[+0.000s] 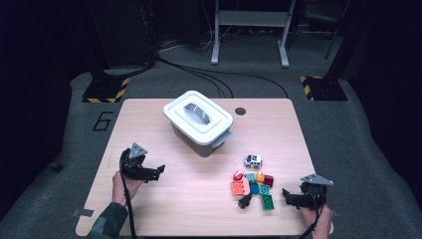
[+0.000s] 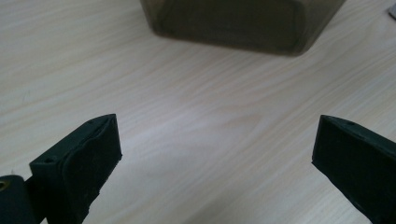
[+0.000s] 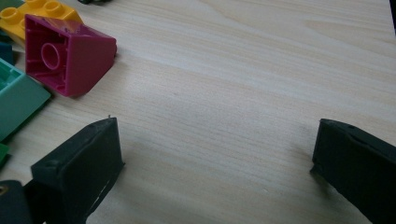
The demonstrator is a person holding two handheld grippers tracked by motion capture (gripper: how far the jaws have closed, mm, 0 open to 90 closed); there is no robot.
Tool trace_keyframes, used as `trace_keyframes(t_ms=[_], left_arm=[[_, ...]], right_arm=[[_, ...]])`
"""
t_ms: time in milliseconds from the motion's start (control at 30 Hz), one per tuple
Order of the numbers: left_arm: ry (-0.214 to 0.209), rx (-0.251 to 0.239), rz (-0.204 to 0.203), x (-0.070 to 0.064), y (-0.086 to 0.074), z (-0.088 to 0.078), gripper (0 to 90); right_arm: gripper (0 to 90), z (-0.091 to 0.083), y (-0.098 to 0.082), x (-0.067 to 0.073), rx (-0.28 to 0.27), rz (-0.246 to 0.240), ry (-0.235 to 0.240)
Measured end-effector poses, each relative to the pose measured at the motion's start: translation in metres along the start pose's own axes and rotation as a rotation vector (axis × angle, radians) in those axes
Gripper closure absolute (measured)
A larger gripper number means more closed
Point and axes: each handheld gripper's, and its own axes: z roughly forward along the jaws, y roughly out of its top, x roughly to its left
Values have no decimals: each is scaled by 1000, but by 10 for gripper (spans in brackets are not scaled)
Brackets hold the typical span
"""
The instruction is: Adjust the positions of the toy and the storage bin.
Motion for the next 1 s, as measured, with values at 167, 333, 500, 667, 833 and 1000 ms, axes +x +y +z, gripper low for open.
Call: trace_keyframes(t_ms=[167, 333, 500, 667, 833, 1000], left_arm=[[-21, -1, 52, -2, 31, 6, 18], [-41, -23, 92, -10, 69, 16, 28], [-49, -49, 119, -18, 93, 24, 44], [-62, -46, 145, -25, 114, 36, 70], [-108, -35, 174, -39, 129, 50, 133], [-155, -19, 215, -53, 131, 55, 164]], right_arm=[[6, 0, 0, 0, 0, 1, -2], [8, 0, 0, 0, -1, 1, -2], [9, 0, 0, 0, -1, 2, -3], [11, 0, 0, 0, -1, 3, -4], [12, 0, 0, 0, -2, 3, -4], [13, 0, 0, 0, -2, 3, -4]])
